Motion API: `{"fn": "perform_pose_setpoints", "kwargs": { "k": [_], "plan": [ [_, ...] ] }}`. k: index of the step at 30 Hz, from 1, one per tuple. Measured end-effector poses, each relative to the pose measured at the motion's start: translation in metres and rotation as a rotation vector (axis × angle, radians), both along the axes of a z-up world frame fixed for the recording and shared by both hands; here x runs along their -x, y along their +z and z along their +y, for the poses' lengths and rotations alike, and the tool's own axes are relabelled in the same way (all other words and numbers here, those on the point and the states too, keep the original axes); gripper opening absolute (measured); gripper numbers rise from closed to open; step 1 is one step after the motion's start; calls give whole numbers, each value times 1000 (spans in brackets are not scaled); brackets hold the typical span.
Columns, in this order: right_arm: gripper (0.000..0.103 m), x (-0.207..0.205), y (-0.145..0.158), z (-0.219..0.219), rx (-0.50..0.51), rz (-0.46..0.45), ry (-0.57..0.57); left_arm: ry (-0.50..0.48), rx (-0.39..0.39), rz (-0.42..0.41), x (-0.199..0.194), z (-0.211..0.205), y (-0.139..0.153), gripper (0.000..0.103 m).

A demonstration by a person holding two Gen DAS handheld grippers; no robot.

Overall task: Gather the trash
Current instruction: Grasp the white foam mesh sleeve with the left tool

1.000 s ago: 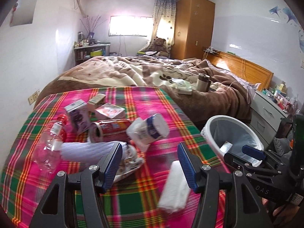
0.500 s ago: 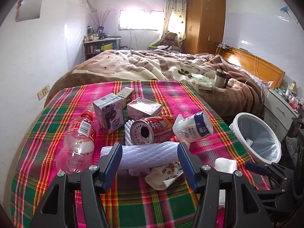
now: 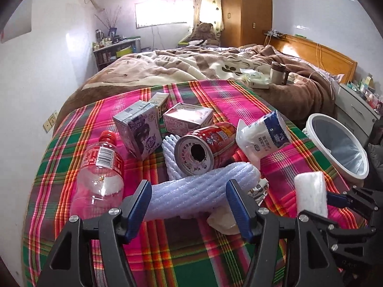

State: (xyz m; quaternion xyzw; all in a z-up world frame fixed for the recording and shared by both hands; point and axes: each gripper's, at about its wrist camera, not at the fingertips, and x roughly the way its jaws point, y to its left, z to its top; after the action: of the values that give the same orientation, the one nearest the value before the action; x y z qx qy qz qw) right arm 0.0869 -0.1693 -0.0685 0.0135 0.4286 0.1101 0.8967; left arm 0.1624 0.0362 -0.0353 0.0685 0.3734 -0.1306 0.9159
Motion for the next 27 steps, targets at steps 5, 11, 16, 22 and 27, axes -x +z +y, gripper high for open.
{"fn": "perform_pose_setpoints", "kwargs": {
  "k": [5,11,16,22,27],
  "plan": [
    [34,1,1,1,6,-11,6,-39,32,54,3,0,-9,64],
    [31,0,1,-4,6,-23,-6,-70,84,77,18,-4,-14,64],
    [31,-3,4,-6,18,-35,-25,-46,126,38,21,-1,-7,64],
    [31,-8,4,-10,13,-33,-42,5,59,-5,7,0,-1,64],
    [31,-9,4,-12,12,-32,-38,-43,23,37,-2,-10,-12,63]
  ]
}}
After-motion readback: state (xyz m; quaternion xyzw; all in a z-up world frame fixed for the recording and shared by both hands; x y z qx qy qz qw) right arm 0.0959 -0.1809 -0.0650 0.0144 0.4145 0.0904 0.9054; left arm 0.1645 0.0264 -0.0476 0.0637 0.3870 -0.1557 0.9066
